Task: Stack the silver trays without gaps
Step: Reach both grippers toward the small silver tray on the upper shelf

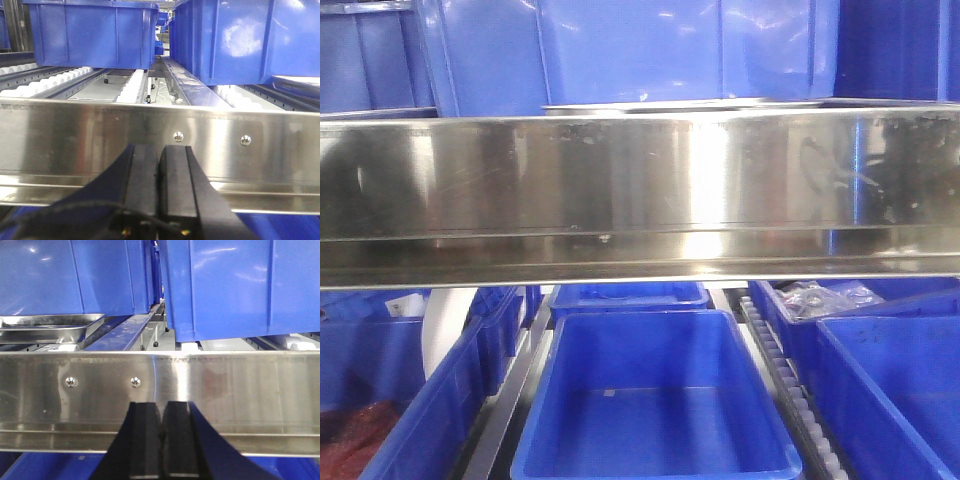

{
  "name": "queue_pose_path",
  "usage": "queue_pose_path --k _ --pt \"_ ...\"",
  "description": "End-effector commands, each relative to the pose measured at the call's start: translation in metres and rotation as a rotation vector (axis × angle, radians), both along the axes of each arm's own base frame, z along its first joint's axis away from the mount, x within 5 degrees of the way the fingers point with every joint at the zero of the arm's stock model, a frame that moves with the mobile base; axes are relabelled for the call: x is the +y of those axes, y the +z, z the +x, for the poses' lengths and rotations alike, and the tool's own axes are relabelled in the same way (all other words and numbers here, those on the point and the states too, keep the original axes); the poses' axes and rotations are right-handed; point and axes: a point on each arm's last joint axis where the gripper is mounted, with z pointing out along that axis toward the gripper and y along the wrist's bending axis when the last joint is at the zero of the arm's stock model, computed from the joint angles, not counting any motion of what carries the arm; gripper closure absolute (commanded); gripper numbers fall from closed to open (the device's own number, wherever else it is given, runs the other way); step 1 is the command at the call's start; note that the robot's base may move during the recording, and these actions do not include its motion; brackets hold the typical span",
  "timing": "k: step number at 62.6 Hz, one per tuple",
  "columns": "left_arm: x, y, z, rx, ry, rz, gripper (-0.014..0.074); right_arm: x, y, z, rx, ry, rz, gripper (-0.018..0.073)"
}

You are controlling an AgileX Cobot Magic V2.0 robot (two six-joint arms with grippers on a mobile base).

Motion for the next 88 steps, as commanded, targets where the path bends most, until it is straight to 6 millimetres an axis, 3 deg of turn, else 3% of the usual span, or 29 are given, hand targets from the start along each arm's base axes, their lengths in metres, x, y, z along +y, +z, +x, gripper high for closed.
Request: queue_pose_path --k 1,53,63,74,79,88 --pt "0.000 0.012 -0.004 -0.136 -0.002 -0.017 0.0643 0.000 0.009 -0.002 -0.105 -0.003 -0.002 0.0500" --pt "0.001 0.017 -0.005 -0.170 -0.001 -0.041 0.0643 -0.001 0.014 -0.003 -0.160 -0.005 0.007 0.0500" --pt "0.001 0.055 -0.014 -0.203 -0.008 -0.033 0.0643 -0.002 0.038 -0.008 -0.242 -0.002 0.075 0.0500" --pt "0.000 0.123 -0.034 -0.094 -0.023 0.024 0.0629 0.000 0.096 -0.028 -0.203 0.020 0.071 0.0491" --pt "-0.001 0.151 -0.038 -0.037 -0.037 0.059 0.0559 0.000 0.125 -0.038 -0.190 0.028 0.067 0.0407" --pt "-0.006 0.193 -0.028 0.037 -0.087 0.039 0.0342 0.001 0.167 -0.040 -0.159 0.035 0.063 0.0109"
